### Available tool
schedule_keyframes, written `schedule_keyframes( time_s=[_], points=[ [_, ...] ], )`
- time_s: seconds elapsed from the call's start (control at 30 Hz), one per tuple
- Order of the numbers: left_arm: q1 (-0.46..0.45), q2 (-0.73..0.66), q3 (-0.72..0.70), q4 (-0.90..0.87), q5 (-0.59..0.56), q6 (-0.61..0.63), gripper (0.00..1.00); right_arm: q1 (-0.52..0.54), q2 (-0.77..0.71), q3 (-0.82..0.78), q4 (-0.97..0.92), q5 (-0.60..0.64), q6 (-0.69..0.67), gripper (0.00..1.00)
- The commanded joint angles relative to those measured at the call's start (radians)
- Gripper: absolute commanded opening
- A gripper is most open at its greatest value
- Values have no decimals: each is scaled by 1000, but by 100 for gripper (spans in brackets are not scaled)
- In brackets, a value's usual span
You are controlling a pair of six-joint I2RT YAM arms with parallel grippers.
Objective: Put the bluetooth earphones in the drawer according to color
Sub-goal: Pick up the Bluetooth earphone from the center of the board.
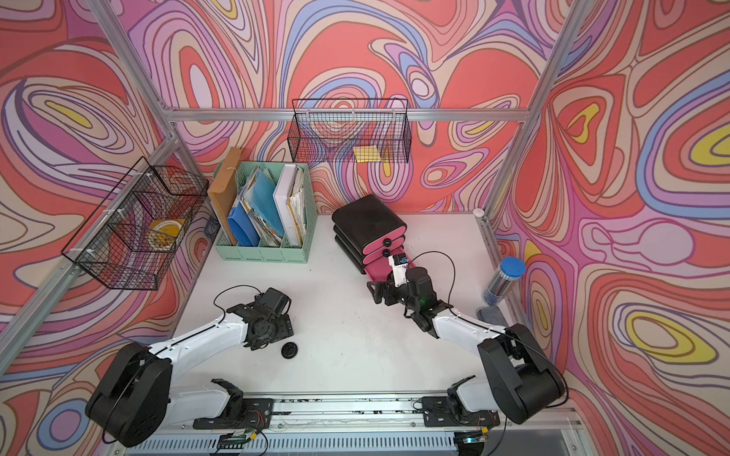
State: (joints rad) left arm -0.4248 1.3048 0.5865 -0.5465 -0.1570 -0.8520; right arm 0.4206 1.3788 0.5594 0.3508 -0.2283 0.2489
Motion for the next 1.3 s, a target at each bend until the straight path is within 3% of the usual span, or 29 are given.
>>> schedule_keyframes(
  time_s=[0.0, 0.33, 0.43, 0.87, 1.1, 1.27],
  points=[
    [27, 46, 20, 31, 18, 39, 77, 7, -34, -13, 7, 1, -9, 97],
    [47, 137, 62, 72, 36, 64, 66, 9, -93, -18, -33, 7, -23, 97],
    [49, 149, 67, 72, 46, 70, 58, 7, -107, -20, -44, 9, -28, 97],
    [44, 48, 46, 63, 147, 58, 48, 9, -127, -36, -42, 17, -22, 97],
    [-28, 75, 119, 72, 157, 46, 47, 9, -154, -45, -54, 39, -20, 97],
    [-126, 176, 265, 80, 146, 37, 46, 9, -189, -66, -85, 148, 18, 97]
  ],
)
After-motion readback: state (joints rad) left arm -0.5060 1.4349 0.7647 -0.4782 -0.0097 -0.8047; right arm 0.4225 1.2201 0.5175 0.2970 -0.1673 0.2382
